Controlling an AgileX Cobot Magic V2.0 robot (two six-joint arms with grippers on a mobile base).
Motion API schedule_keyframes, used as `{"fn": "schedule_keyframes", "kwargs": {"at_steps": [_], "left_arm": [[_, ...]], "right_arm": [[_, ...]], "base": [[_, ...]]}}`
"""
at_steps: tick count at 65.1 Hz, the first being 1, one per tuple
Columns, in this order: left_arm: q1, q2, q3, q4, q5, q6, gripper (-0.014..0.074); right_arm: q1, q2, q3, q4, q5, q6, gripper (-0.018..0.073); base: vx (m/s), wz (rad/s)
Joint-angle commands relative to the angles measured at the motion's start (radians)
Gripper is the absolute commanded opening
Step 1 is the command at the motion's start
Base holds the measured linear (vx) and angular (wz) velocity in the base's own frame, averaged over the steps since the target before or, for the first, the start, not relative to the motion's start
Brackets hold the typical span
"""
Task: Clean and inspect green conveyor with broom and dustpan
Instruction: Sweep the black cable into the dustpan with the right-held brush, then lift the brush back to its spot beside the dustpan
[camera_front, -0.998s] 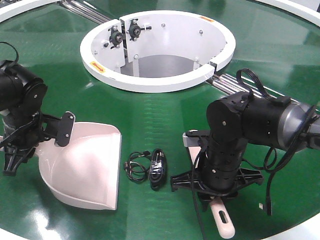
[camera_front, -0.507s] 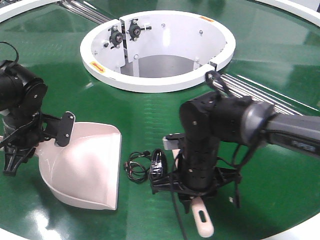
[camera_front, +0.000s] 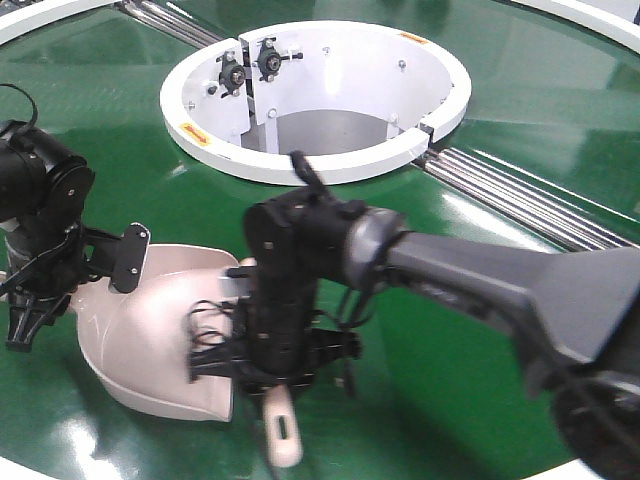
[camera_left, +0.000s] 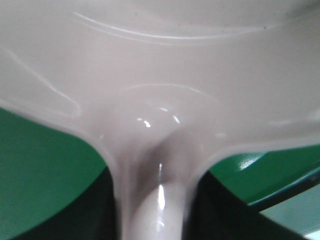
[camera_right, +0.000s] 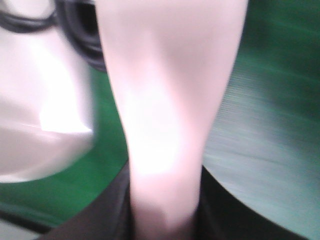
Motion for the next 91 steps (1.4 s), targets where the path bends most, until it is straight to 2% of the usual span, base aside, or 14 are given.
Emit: {"fn": "schedule_keyframes", "kwargs": {"at_steps": [1, 13, 38, 51, 63, 91], "left_arm": [[-0.007, -0.039, -0.028, 0.015, 0.019, 0.003, -0.0006], [-0.007, -0.039, -0.028, 0.015, 0.019, 0.003, -0.0006], [-0.007, -0.039, -0.028, 0.014, 0.021, 0.003, -0.0006], [-0.007, -0.039, -0.028, 0.014, 0.021, 0.003, -0.0006], [-0.007, -0.039, -0.028, 0.014, 0.021, 0.003, -0.0006], [-0.007, -0.039, -0.028, 0.014, 0.021, 0.003, -0.0006]], "right_arm": [[0.041, 0.013, -0.159, 0.093, 0.062, -0.047, -0.0003], [0.074, 0.069, -0.345, 0.107, 0.061, -0.07, -0.0003], [0.003, -0.029, -0.349, 0.074, 0.061, -0.119, 0.0001], [-0.069, -0.168, -0.157, -0.064, 0.061, -0.153, 0.0006], [-0.169, -0.312, 0.064, -0.189, 0.061, -0.188, 0.0008], [-0.466, -0.451, 0.453, -0.162, 0.005, -0.405, 0.0008]], "base": [[0.0, 0.0], [0.0, 0.0], [0.0, 0.0], [0.0, 0.0], [0.0, 0.0], [0.0, 0.0]]}}
